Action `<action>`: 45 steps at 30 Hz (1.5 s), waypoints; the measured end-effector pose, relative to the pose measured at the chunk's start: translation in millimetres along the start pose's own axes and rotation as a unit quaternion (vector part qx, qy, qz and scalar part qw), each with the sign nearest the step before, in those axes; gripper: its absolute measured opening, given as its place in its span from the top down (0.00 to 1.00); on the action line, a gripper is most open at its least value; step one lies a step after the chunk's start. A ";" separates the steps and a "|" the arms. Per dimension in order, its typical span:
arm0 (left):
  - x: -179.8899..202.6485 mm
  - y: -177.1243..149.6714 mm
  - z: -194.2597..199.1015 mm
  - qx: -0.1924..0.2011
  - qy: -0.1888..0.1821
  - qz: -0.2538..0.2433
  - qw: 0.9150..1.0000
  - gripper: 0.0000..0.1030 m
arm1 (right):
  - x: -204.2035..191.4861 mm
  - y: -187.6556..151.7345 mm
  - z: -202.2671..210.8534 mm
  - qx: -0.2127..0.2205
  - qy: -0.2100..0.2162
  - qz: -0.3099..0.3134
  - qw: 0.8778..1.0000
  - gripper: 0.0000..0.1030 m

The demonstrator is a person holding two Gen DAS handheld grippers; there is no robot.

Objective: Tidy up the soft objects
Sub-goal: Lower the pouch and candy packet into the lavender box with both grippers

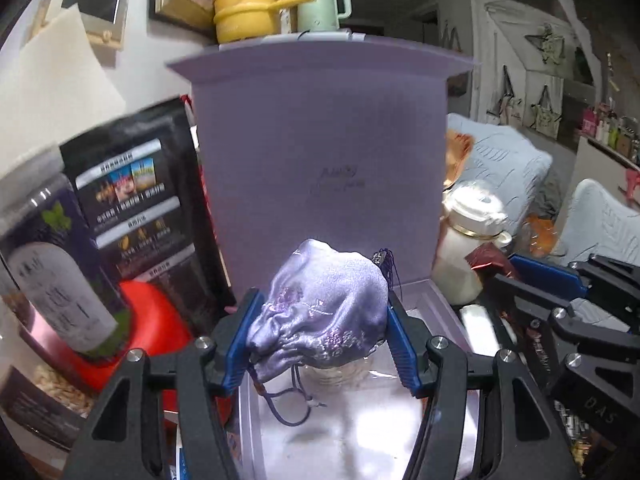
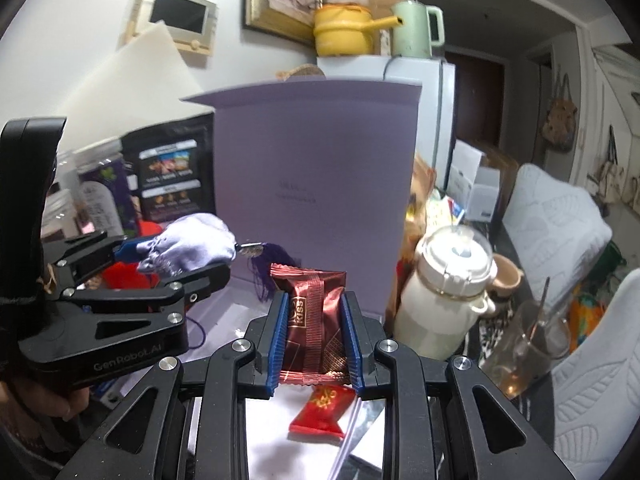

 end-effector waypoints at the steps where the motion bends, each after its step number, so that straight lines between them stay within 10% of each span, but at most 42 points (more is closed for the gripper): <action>1: -0.1 -1.4 -5.5 -0.004 0.004 -0.002 1.000 0.43 | 0.4 -0.4 -3.5 -0.003 0.000 0.000 1.000 0.75; 45: -18.1 -51.3 -134.8 -0.180 0.075 0.006 0.981 0.42 | 4.8 -59.3 -113.7 -0.153 0.001 -0.026 0.988 0.74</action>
Point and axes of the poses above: each gripper's, at about its wrist camera, not at the fingertips, and z roughly against the way its jaws point, x to its right, y to its top, the point moved 4 cm from there along -z, roughly the way its jaws point, and after that the axes turned 10 degrees about z, right-handed, at the moved point
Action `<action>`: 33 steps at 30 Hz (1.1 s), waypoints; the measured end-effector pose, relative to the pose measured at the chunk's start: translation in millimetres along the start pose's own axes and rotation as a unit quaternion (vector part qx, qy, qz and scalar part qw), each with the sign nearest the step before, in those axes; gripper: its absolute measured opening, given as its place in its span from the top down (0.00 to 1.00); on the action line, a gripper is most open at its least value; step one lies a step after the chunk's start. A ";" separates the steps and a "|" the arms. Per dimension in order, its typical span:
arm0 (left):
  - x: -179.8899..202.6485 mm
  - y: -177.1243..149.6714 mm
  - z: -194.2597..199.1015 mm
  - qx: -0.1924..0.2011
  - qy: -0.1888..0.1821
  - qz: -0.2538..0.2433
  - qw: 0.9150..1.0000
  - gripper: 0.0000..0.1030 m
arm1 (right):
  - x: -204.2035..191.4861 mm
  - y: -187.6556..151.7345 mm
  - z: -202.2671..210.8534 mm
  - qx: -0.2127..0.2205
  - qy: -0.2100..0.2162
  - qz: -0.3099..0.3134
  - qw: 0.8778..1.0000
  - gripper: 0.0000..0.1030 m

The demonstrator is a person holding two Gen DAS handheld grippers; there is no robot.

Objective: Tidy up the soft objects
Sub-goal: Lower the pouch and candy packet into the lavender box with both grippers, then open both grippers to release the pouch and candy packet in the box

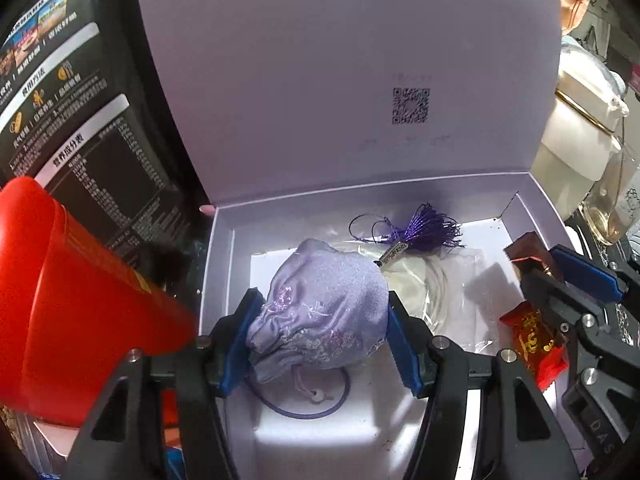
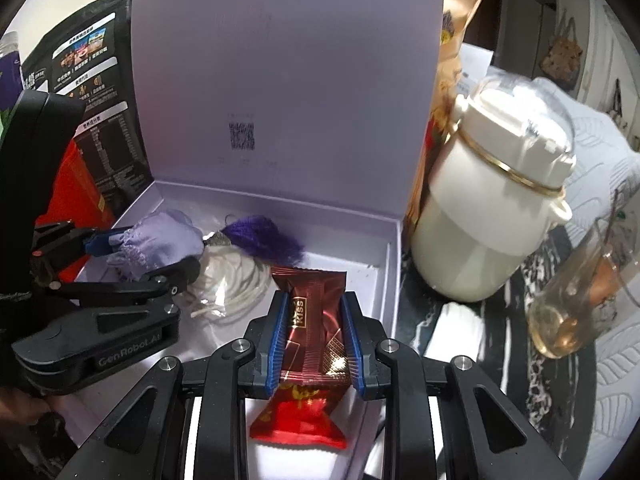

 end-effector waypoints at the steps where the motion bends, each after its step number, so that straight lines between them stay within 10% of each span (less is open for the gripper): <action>1: 0.5 0.6 -3.3 -0.005 0.001 0.000 1.000 0.41 | -0.8 -0.5 0.7 0.000 0.001 -0.002 1.000 0.74; 15: -1.7 7.3 -19.2 -0.020 0.002 0.006 1.000 0.26 | 1.3 -0.9 -1.2 -0.011 -0.004 -0.011 1.000 0.53; 33: -11.3 12.7 50.1 0.056 0.014 0.011 0.998 0.24 | 9.4 3.3 45.8 0.024 -0.027 -0.020 0.999 0.53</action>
Point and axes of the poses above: each gripper's, at about its wrist camera, not at the fingertips, and z roughly against the way its jaws point, x to its right, y to its top, the point moved 4 cm from there along -z, roughly the way its jaws point, and after that the axes turned 10 degrees about z, right-handed, at the moved point
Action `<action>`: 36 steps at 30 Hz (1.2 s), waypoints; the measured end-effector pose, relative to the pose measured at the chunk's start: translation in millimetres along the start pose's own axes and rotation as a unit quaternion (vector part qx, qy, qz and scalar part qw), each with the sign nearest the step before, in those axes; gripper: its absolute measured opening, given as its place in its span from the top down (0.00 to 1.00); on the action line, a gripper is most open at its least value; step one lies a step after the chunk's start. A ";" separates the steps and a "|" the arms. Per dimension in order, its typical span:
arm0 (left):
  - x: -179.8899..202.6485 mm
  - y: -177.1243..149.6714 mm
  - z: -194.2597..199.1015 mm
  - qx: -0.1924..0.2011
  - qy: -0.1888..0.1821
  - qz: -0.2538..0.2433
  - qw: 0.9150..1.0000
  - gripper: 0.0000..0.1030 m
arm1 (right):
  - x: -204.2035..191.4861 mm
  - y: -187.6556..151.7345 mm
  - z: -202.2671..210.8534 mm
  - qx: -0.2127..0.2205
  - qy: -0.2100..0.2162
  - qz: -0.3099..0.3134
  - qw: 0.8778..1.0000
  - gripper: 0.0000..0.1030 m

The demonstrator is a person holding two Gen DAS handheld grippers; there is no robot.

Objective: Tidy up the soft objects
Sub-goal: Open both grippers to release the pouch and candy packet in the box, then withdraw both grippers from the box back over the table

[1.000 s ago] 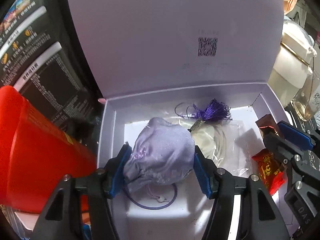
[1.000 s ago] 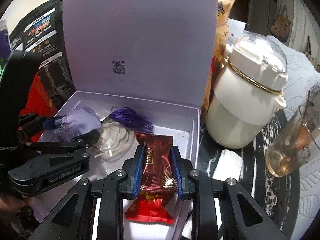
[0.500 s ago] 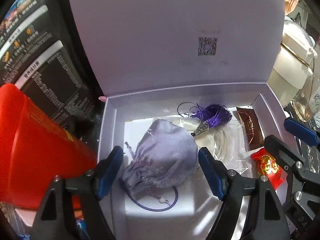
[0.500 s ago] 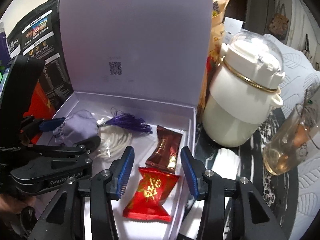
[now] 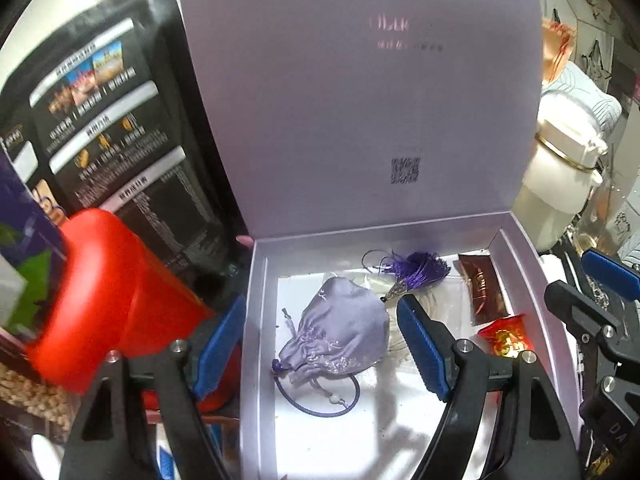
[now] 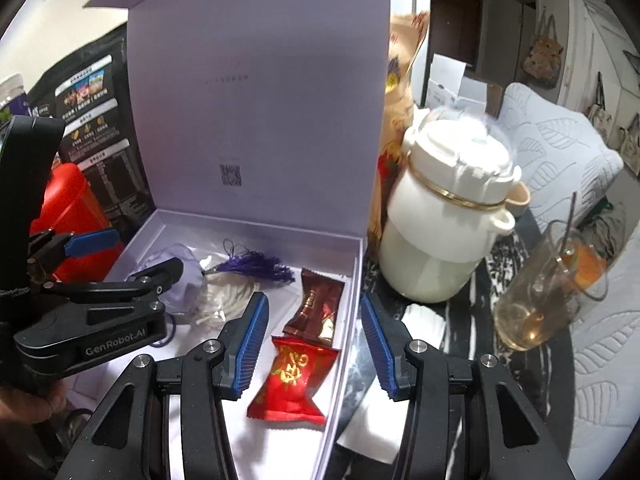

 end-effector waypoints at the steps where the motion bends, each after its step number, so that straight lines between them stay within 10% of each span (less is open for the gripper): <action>1: 0.3 0.8 5.3 0.002 -0.001 0.000 1.000 0.24 | 0.1 0.7 3.0 0.002 -0.002 0.000 1.000 0.53; 25: 5.7 6.9 178.0 0.127 -0.028 0.001 0.992 0.24 | -1.0 22.0 157.5 0.112 -0.043 0.007 0.993 0.53; 30: -0.3 1.2 214.0 0.157 -0.038 0.001 0.987 0.02 | -4.8 21.1 190.6 0.136 -0.051 0.004 0.989 0.41; 36: -11.6 -6.9 246.0 0.182 -0.046 0.006 0.982 0.01 | -12.6 16.2 221.6 0.162 -0.054 0.001 0.985 0.22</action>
Point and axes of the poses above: each gripper's, at about its wrist camera, not at the fingertips, and z roughly against the way its jaws point, x to its right, y to its top, the point moved 4 cm from there along -z, roughly the way its jaws point, and after that the axes turned 10 degrees about z, right-handed, at the moved point
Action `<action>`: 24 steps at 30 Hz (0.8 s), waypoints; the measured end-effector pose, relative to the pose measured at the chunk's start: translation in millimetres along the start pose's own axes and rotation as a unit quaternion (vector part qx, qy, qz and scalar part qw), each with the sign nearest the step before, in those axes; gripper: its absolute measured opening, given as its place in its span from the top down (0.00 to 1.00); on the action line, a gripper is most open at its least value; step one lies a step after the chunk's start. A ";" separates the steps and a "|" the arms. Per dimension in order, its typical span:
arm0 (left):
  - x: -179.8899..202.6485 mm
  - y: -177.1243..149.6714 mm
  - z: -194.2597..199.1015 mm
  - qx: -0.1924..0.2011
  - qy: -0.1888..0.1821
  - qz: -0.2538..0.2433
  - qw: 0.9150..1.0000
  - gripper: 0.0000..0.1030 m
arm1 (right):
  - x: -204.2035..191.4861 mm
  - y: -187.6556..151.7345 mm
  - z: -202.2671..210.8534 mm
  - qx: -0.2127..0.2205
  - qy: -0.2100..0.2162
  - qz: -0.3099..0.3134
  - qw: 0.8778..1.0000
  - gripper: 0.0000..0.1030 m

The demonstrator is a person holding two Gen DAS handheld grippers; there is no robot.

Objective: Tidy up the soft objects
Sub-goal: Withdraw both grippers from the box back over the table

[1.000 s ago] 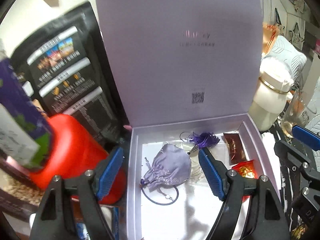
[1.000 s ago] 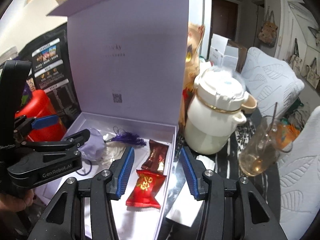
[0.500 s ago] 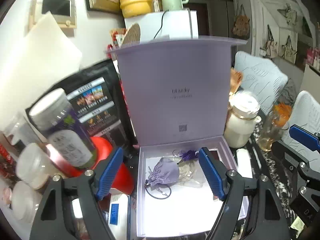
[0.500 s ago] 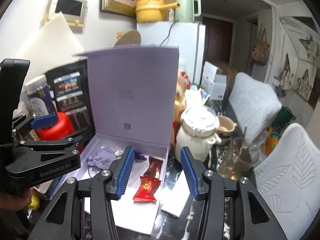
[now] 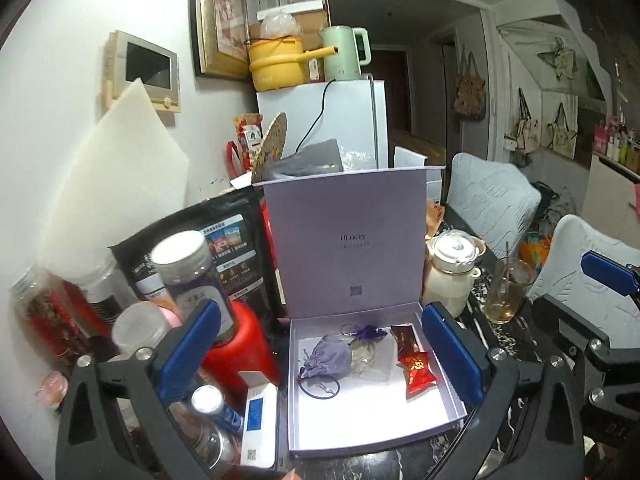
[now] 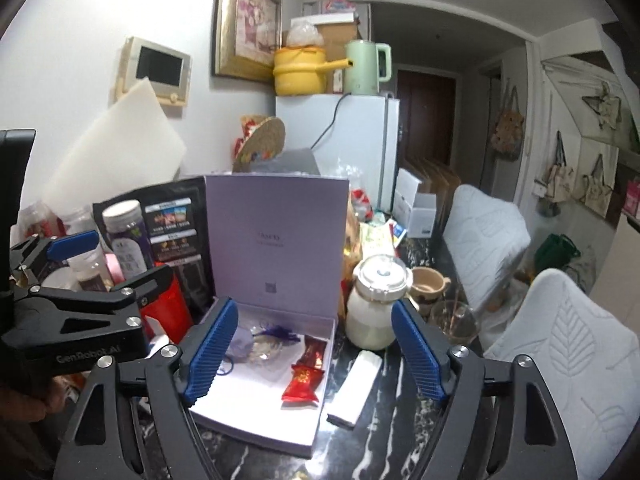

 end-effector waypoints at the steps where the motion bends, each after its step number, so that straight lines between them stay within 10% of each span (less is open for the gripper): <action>1: -1.6 0.7 7.8 0.007 0.000 0.000 1.000 0.01 | -0.2 0.4 4.1 0.003 0.000 0.000 1.000 0.18; 24: -4.0 -49.9 98.4 0.036 -0.053 -0.013 0.998 0.01 | -16.4 -40.8 95.6 0.023 -0.019 -0.011 0.999 0.06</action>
Point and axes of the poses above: each gripper's, at about its wrist camera, not at the fingertips, and z roughly against the way its jaws point, x to its right, y to its top, the point moved 4 cm from there along -z, roughly the way its jaws point, and after that the axes turned 10 degrees about z, right-handed, at the moved point
